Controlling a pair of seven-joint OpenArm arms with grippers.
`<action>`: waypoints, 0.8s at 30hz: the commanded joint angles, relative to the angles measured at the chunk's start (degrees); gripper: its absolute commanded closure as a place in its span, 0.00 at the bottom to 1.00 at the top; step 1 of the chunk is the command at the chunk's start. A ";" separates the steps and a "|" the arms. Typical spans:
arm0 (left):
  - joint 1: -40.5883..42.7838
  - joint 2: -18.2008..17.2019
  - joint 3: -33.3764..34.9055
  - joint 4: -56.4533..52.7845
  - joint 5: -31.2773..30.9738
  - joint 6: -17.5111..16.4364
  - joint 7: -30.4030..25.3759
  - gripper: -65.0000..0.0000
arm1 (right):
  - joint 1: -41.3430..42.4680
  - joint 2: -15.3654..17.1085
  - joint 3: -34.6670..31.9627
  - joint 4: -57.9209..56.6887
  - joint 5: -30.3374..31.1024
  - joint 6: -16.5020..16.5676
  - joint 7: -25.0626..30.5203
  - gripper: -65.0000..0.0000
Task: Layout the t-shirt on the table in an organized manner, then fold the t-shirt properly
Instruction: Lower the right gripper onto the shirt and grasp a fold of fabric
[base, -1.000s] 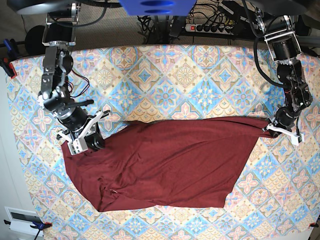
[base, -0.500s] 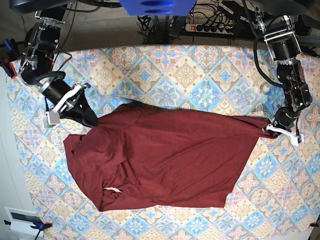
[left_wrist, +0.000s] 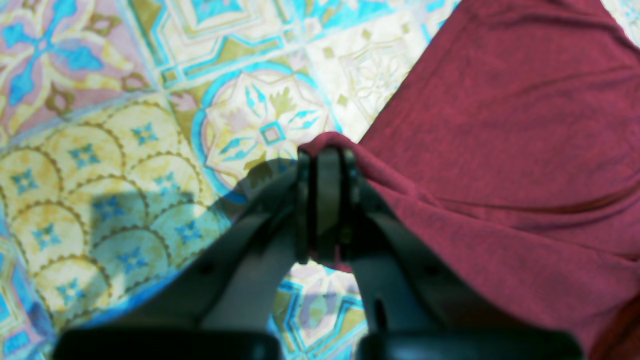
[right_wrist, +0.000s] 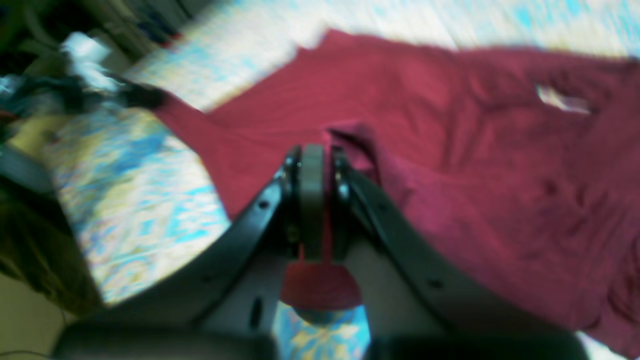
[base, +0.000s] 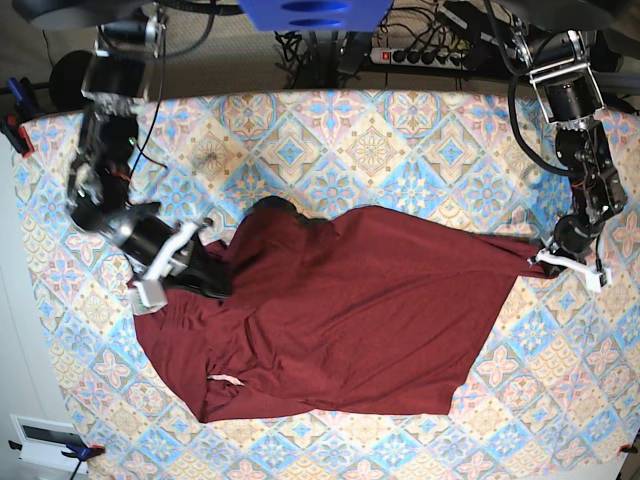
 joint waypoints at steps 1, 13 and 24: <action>-0.91 -1.25 -1.02 1.07 -0.44 -0.17 -1.18 1.00 | 4.20 -0.84 -1.23 -0.96 0.34 0.68 1.97 1.00; -0.91 -1.25 -1.46 1.07 -0.35 -0.17 -1.18 1.00 | 21.43 -10.51 -15.20 -18.98 -32.10 0.51 12.96 0.88; -0.91 -1.07 -1.46 1.07 -0.35 -0.17 -1.18 1.00 | 7.19 -4.54 -7.73 -6.32 -35.35 0.51 9.53 0.73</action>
